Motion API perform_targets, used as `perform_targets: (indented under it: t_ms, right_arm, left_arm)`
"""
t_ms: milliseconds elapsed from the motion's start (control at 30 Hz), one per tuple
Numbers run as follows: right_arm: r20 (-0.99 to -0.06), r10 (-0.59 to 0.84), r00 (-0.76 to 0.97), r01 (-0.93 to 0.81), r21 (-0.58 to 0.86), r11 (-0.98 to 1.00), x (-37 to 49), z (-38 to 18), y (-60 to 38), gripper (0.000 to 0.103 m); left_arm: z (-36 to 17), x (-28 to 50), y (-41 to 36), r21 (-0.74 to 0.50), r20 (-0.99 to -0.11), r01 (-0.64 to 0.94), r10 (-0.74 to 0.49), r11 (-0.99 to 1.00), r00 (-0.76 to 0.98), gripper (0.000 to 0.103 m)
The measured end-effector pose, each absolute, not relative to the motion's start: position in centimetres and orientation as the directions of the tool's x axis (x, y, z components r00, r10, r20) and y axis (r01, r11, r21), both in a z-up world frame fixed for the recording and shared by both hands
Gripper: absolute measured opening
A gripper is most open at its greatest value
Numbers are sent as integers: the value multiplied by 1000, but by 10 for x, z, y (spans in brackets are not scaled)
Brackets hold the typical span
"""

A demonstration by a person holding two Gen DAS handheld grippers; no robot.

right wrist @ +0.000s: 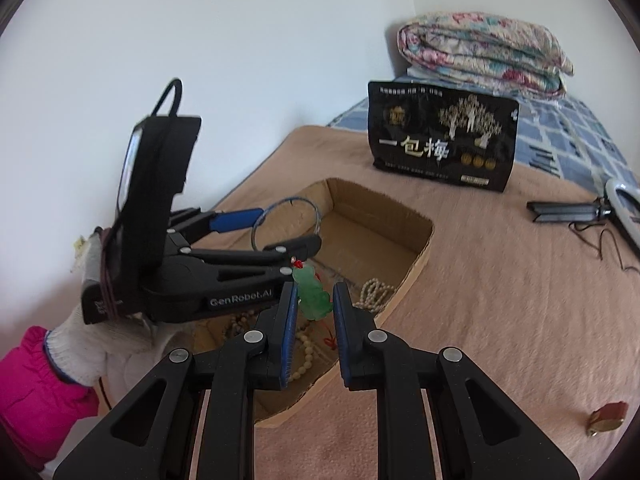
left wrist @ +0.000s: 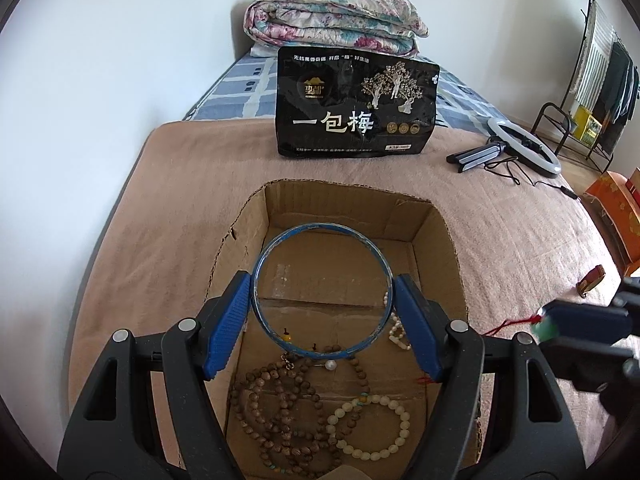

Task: Organize jewelry
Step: 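Open both tools to drop the bangle and jade pendant into the box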

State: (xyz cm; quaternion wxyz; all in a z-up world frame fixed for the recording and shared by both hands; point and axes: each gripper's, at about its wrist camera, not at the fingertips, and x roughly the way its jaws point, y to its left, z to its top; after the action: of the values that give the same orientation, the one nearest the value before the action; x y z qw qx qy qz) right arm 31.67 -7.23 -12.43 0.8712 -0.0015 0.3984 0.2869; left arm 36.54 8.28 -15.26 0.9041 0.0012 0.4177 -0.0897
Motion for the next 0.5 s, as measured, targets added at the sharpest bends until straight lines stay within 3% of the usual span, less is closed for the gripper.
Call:
perform_targets:
  t_ms: [300, 333, 367, 433, 500]
  right_arm:
    - [-721, 487, 493, -499, 224, 837, 317, -134, -71, 16]
    - [-723, 486, 490, -503, 221, 836, 316, -135, -70, 17]
    - [-725, 485, 489, -506, 217, 835, 316, -135, -70, 20]
    - [-728, 478, 491, -509, 206, 836, 315, -135, -70, 46]
    - [-720, 475, 506, -507, 197, 839, 313, -134, -71, 56]
  left_arm:
    - [-153, 369, 83, -70, -758, 152, -152, 986, 635, 75]
    - [-153, 369, 82, -72, -759, 149, -151, 986, 633, 79]
    - [-153, 370, 82, -74, -760, 145, -149, 987, 632, 84]
    - [-152, 370, 82, -75, -758, 135, -144, 988, 636, 85]
    - [-151, 371, 83, -81, -760, 126, -142, 989, 634, 85]
